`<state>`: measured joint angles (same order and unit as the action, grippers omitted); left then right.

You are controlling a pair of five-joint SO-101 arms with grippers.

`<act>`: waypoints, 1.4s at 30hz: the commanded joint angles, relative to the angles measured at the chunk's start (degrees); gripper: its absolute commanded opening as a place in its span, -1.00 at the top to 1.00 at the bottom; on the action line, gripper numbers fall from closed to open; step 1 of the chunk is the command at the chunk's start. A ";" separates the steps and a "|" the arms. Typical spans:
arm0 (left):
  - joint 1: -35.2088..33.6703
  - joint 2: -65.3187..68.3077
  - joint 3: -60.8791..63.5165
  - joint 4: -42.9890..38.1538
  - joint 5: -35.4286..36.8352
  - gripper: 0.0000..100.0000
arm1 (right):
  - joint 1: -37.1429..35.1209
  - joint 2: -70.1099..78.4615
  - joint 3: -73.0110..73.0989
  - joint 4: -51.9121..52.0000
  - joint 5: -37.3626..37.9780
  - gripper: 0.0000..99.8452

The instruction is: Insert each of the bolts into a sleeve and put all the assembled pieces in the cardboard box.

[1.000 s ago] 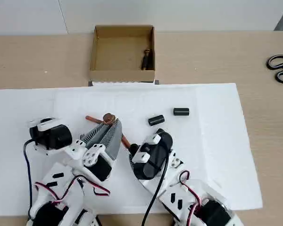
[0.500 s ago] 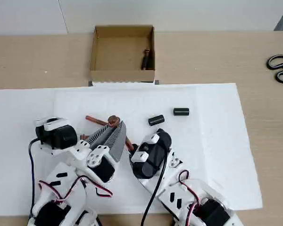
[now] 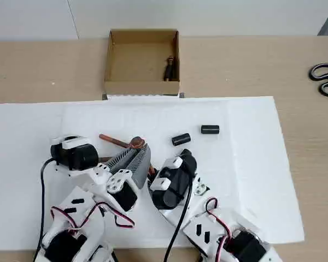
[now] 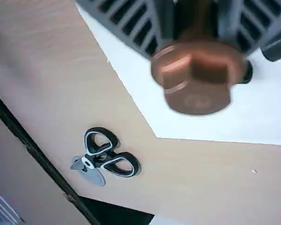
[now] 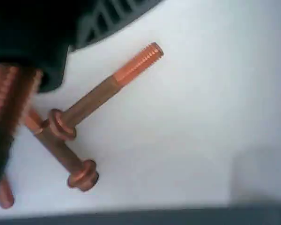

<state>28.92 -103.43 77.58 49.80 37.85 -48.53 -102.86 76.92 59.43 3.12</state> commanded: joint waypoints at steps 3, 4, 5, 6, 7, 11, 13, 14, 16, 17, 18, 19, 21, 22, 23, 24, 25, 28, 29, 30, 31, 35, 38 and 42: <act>4.57 -0.70 -6.81 11.96 -0.44 0.99 | -1.10 -0.66 -0.53 -2.33 0.62 1.00; 5.27 -0.70 -7.43 13.89 -1.05 0.99 | -1.10 -0.66 -0.53 -2.42 0.62 1.00; 5.80 -0.70 -7.52 15.21 -2.20 0.99 | -1.10 -0.66 -0.53 -2.42 0.62 1.00; 5.98 -0.70 -7.52 16.09 -3.69 0.99 | -1.10 -0.66 -0.53 -2.42 0.62 1.00; 6.24 -0.70 -7.52 16.88 -5.27 0.99 | -1.10 -0.66 -0.53 -2.42 0.62 1.00; 8.35 -0.70 -7.43 18.73 -8.00 0.99 | -1.10 -0.66 -0.70 -2.42 0.62 1.00; 8.70 -0.70 -7.34 18.81 -8.09 0.99 | -1.10 -0.66 -0.79 -2.42 0.62 1.00; 8.70 -0.70 -6.90 18.55 -8.18 0.99 | -1.10 -0.66 -0.79 -2.42 0.62 1.00; 8.44 -0.70 -6.46 18.02 -9.93 0.99 | -1.10 -0.66 -0.79 -2.42 0.62 1.00; 8.26 -0.70 -6.46 17.67 -11.25 0.99 | -1.10 -0.66 -0.79 -2.42 0.62 1.00; 7.47 -0.70 -6.46 17.23 -12.22 0.97 | -1.10 -0.66 -0.79 -2.42 0.62 1.00; 6.51 -0.70 -6.46 17.05 -13.01 0.93 | -1.10 -0.66 -0.79 -2.42 0.62 1.00; 4.92 -0.70 -6.46 17.67 -14.24 0.78 | -1.10 -0.66 -0.70 -2.42 0.62 1.00; 4.66 -0.70 -6.46 18.64 -14.77 0.68 | -1.10 -0.66 -0.62 -2.42 0.62 1.00; 4.40 -0.70 -6.46 19.60 -15.12 0.59 | -1.10 -0.66 -0.62 -2.42 0.62 1.00; 4.31 -0.62 -6.46 20.48 -15.12 0.52 | -1.10 -0.66 -0.62 -2.42 0.62 1.00; 4.31 -0.62 -6.55 21.01 -15.12 0.48 | -1.10 -0.66 -0.62 -2.42 0.62 1.00; 4.31 -0.62 -6.81 21.27 -15.56 0.47 | -1.10 -0.66 -0.53 -2.42 0.62 1.00; 4.31 -0.62 -6.81 21.19 -15.56 0.47 | -1.10 -0.66 -0.53 -2.42 0.62 1.00; 4.31 -0.62 -6.90 21.10 -15.56 0.47 | -1.10 -0.66 -0.53 -2.42 0.62 1.00; 4.31 -0.62 -6.99 21.10 -15.56 0.47 | -1.01 -0.66 -0.53 -2.42 0.62 1.00; 4.22 -0.62 -10.86 21.36 -15.56 0.47 | -0.48 -0.66 -0.44 -2.24 0.62 1.00; 3.34 -0.62 -13.67 21.36 -16.09 0.51 | 2.07 -0.66 -0.44 -2.42 0.62 1.00; -2.11 -0.62 -15.34 21.19 -21.10 0.73 | 4.62 -0.66 -0.44 -2.42 0.62 1.00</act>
<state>30.07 -103.52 64.92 70.99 19.47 -45.63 -102.95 76.84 58.73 3.21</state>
